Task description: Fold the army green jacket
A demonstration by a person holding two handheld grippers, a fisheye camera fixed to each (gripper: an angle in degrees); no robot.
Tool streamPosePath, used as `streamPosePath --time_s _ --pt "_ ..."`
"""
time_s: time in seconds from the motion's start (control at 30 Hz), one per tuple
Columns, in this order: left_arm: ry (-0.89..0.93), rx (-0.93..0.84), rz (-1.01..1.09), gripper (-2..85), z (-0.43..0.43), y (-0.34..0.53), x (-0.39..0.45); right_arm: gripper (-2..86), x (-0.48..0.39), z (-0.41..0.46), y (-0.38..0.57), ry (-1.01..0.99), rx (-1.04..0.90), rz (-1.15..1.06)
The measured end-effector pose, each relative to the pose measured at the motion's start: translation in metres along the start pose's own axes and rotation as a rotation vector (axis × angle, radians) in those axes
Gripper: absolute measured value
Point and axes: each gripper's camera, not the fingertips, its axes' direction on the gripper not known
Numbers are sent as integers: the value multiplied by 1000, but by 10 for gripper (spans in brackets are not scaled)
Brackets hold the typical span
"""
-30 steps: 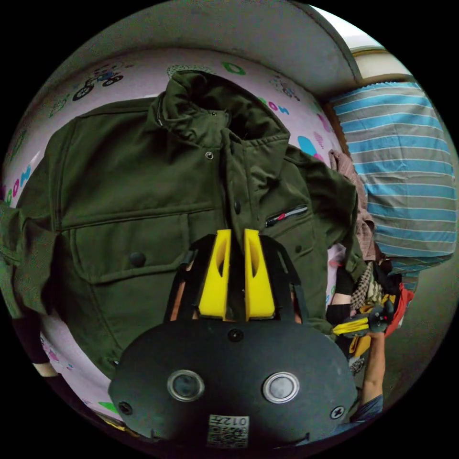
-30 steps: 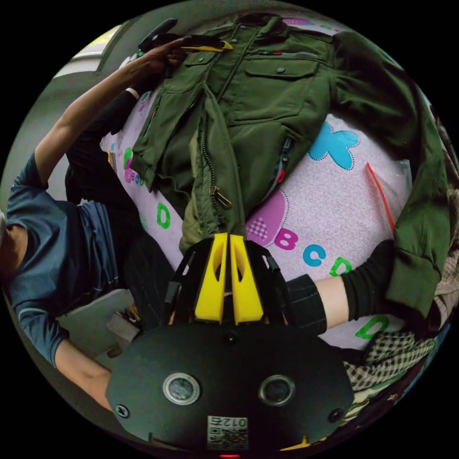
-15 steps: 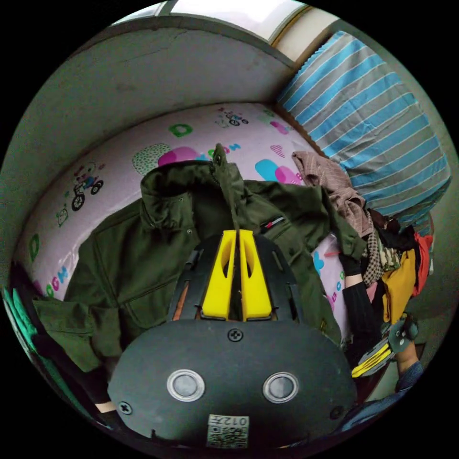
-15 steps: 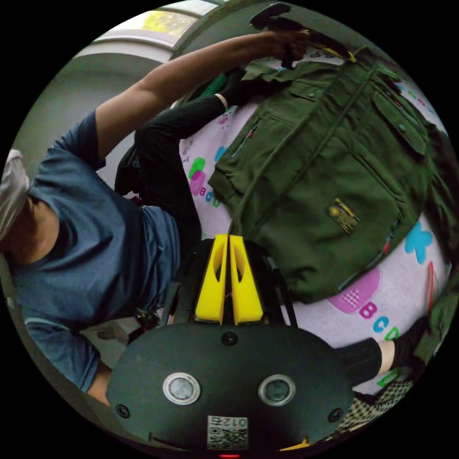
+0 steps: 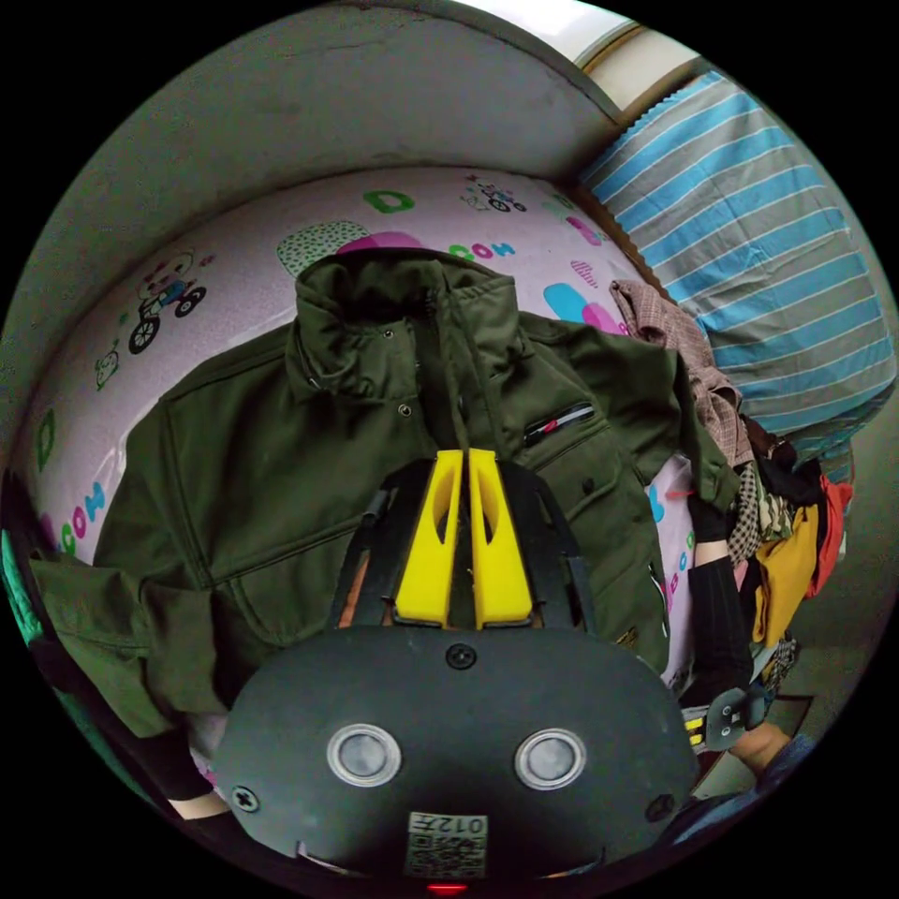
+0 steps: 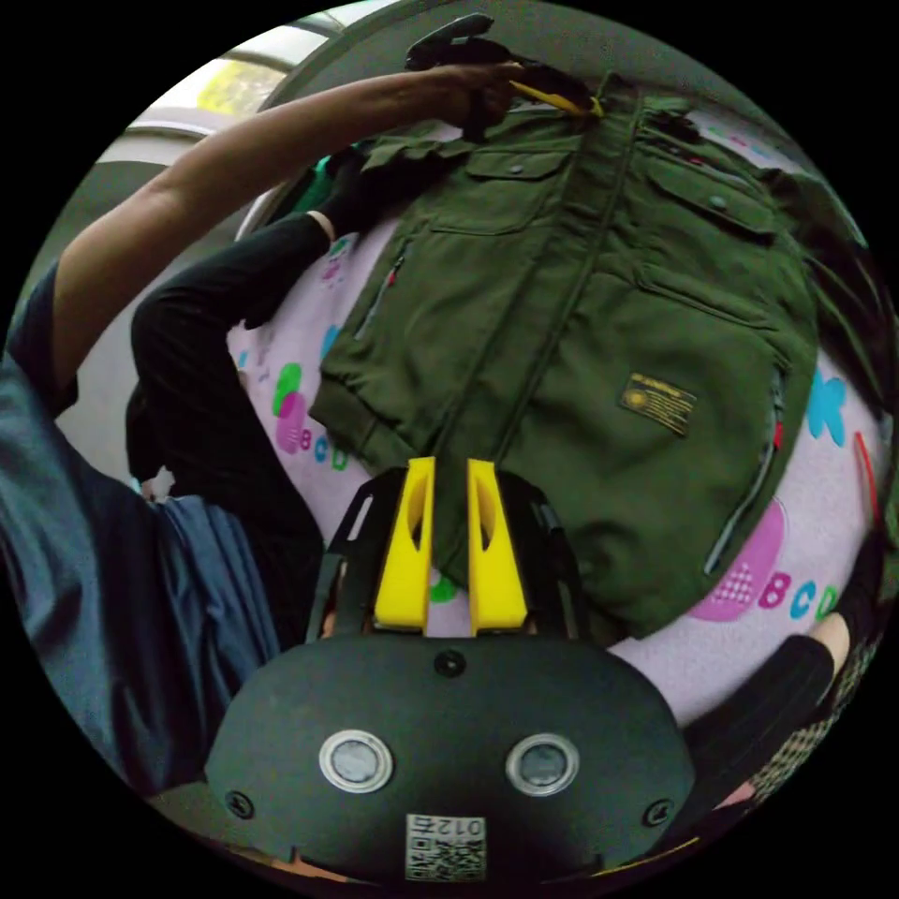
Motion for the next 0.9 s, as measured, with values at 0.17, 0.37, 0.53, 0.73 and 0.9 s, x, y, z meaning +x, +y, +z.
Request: streamPosePath --time_s 0.17,0.37,0.53,0.73,0.9 --pt "-18 9 -3 -1 -1 4 9 126 -56 40 34 195 -5 -1" --pt "-40 17 13 -1 -10 8 27 147 -113 96 44 489 12 6" --pt "-48 26 13 -1 -15 14 36 52 -111 111 39 541 1 87" --pt "-20 49 32 -1 -23 23 40 -8 -120 74 46 423 18 53" --pt "35 118 91 -1 -53 24 45 -10 -124 28 39 196 28 7"
